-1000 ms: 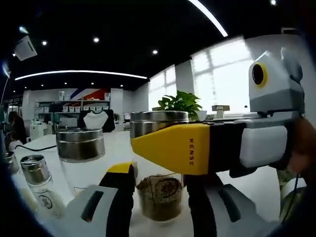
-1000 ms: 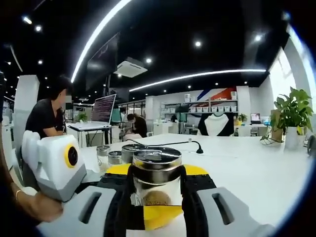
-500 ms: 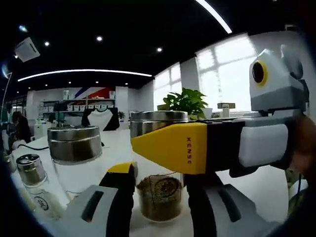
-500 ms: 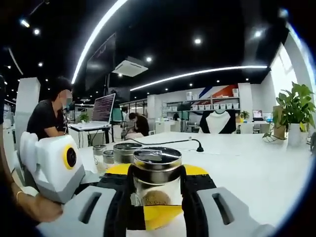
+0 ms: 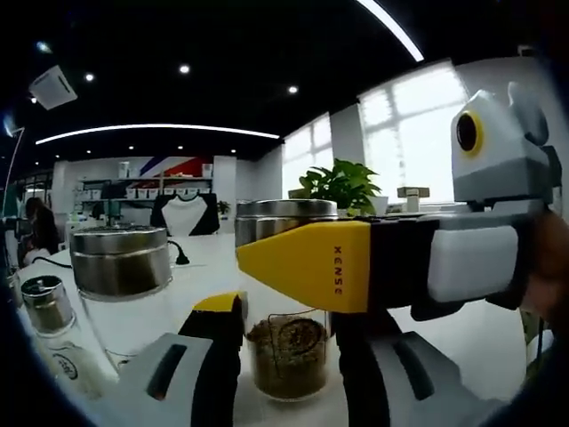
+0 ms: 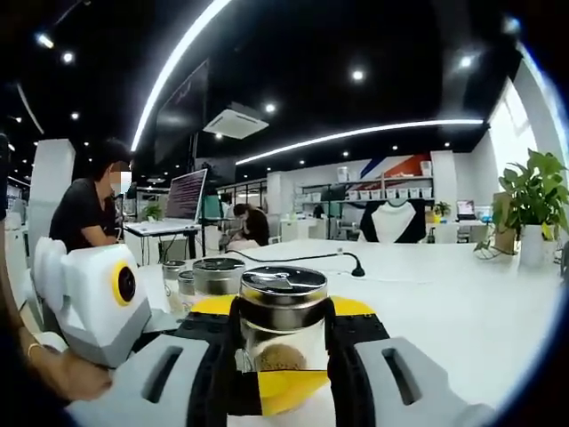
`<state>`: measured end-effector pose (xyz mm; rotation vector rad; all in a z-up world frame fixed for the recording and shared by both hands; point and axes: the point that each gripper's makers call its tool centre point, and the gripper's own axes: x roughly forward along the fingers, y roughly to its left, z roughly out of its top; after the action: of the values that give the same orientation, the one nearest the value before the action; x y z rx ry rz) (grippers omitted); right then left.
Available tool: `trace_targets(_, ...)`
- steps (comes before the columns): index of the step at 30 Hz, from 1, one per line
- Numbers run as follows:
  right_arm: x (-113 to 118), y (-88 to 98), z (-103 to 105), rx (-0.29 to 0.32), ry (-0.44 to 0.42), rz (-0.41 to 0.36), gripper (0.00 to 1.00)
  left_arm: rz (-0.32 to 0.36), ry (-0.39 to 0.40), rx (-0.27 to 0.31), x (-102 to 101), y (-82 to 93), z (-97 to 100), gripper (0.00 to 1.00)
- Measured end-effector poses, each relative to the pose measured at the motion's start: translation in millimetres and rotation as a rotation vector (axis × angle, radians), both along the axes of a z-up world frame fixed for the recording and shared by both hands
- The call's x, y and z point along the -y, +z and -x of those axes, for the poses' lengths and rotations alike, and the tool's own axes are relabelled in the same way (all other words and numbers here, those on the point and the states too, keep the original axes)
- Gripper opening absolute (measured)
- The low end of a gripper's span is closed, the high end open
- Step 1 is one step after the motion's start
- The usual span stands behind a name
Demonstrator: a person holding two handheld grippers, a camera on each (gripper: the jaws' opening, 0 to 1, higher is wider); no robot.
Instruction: Rotate the seasoning bottle until the label or dispensing opening points toward the visible target arrow and the bottle remains upright within the marked orientation range
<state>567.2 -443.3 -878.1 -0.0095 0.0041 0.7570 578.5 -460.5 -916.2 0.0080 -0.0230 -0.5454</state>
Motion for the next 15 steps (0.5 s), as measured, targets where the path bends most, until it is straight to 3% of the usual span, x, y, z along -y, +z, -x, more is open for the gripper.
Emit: trace_targets(15, 0, -8.6, -5, -0.008, 0.001, 0.012, 0.36, -0.020, 0.017, -0.017, 1, -11.1, -7.2, 0.43)
